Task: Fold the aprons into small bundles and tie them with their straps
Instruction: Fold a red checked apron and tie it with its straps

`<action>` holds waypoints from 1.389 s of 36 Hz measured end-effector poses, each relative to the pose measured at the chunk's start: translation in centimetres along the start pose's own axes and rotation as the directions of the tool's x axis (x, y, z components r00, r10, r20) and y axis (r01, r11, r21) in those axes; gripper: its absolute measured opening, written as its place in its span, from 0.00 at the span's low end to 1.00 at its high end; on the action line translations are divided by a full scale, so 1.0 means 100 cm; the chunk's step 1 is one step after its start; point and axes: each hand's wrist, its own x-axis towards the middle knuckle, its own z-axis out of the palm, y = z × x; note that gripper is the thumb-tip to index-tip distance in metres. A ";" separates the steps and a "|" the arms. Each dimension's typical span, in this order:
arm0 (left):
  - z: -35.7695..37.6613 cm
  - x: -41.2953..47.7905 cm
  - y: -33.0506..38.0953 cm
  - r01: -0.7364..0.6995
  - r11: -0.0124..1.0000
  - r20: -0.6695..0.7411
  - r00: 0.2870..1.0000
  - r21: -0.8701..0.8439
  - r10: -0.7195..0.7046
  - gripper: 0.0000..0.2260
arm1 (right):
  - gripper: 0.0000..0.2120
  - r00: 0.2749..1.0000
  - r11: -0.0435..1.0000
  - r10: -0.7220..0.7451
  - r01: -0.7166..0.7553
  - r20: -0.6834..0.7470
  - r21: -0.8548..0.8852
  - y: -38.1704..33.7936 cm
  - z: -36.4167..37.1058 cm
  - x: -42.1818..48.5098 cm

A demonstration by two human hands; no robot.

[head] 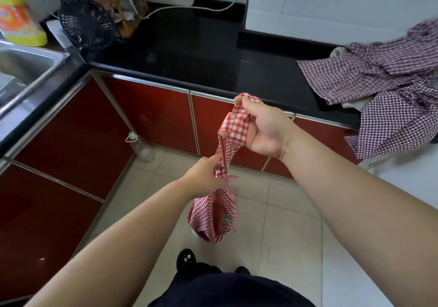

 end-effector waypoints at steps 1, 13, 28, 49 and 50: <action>0.002 0.002 -0.004 0.019 1.000 -0.002 1.000 0.017 -0.018 0.11 | 0.10 1.000 1.000 -0.005 0.005 -0.001 0.008 -0.001 0.000 0.001; 0.009 0.027 -0.011 0.339 0.847 -0.007 0.927 -0.409 -0.375 0.14 | 0.08 0.999 0.999 -0.012 0.010 -0.030 -0.053 -0.005 -0.004 0.007; -0.054 0.011 -0.015 0.446 0.396 0.206 0.830 -0.802 -0.519 0.10 | 0.15 0.978 0.979 -0.127 0.097 -0.167 -0.178 -0.020 -0.036 0.019; -0.135 -0.019 -0.040 0.085 0.220 -0.053 0.832 -0.972 -0.552 0.04 | 0.07 0.963 1.000 0.021 -0.019 -0.268 0.008 -0.007 -0.009 0.043; -0.137 -0.019 -0.042 0.099 0.224 -0.044 0.830 -0.969 -0.557 0.03 | 0.10 0.958 0.999 -0.020 0.012 -0.287 -0.031 -0.007 -0.009 0.045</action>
